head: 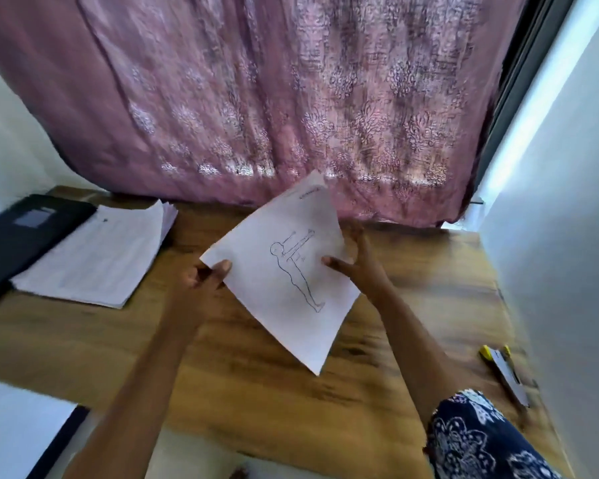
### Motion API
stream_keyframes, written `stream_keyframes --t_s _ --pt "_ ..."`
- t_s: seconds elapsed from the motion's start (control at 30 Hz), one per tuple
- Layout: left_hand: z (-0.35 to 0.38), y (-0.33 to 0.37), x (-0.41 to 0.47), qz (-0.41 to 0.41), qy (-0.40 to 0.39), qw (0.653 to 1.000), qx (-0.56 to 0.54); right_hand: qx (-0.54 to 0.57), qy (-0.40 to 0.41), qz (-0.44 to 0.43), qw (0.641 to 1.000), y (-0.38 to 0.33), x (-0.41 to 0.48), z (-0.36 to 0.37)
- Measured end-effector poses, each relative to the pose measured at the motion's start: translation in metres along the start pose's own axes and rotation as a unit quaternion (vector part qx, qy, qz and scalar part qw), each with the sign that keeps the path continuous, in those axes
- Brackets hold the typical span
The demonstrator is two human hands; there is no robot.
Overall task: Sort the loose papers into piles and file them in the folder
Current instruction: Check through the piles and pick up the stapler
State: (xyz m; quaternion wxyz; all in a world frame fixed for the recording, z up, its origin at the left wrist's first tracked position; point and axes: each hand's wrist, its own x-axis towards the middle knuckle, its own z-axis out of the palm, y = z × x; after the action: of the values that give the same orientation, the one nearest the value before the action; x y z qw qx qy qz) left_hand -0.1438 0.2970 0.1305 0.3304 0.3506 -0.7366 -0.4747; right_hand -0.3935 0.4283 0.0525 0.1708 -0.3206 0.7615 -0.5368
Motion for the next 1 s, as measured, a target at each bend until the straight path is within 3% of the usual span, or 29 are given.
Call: stream_keyframes --t_s 0.07,0.17,0.27,0.33,0.43,0.63,0.73,0.83,1.0 --pt "-0.029 -0.009 0.024 -0.001 -0.001 1.000 0.021 0.105 -0.024 0.039 0.993 -0.010 0.006 0.020" --pt "-0.075 -0.034 0.059 -0.022 -0.027 0.998 0.052 0.187 -0.115 0.005 0.976 -0.023 0.015 0.062" --pt "-0.103 -0.056 0.088 -0.008 -0.056 0.998 -0.019 0.183 -0.194 0.021 0.964 -0.033 0.012 0.110" --pt "-0.120 -0.071 0.113 -0.006 -0.045 0.996 -0.080 0.180 -0.163 0.061 0.968 -0.042 0.014 0.150" --pt "-0.147 -0.088 0.149 -0.065 -0.047 0.990 -0.117 0.187 -0.045 0.111 0.975 -0.051 0.036 0.208" --pt "-0.202 -0.154 0.177 -0.185 -0.173 0.967 0.040 0.301 0.078 0.130 0.942 -0.097 0.066 0.282" --pt "-0.224 -0.181 0.194 -0.162 -0.128 0.978 0.043 0.297 0.058 0.168 0.938 -0.105 0.074 0.318" --pt "-0.243 -0.204 0.228 -0.148 -0.103 0.982 0.064 0.258 0.020 0.142 0.955 -0.108 0.092 0.351" --pt "-0.247 -0.236 0.260 -0.107 -0.073 0.967 0.219 0.098 -0.021 0.146 0.984 -0.099 0.132 0.395"
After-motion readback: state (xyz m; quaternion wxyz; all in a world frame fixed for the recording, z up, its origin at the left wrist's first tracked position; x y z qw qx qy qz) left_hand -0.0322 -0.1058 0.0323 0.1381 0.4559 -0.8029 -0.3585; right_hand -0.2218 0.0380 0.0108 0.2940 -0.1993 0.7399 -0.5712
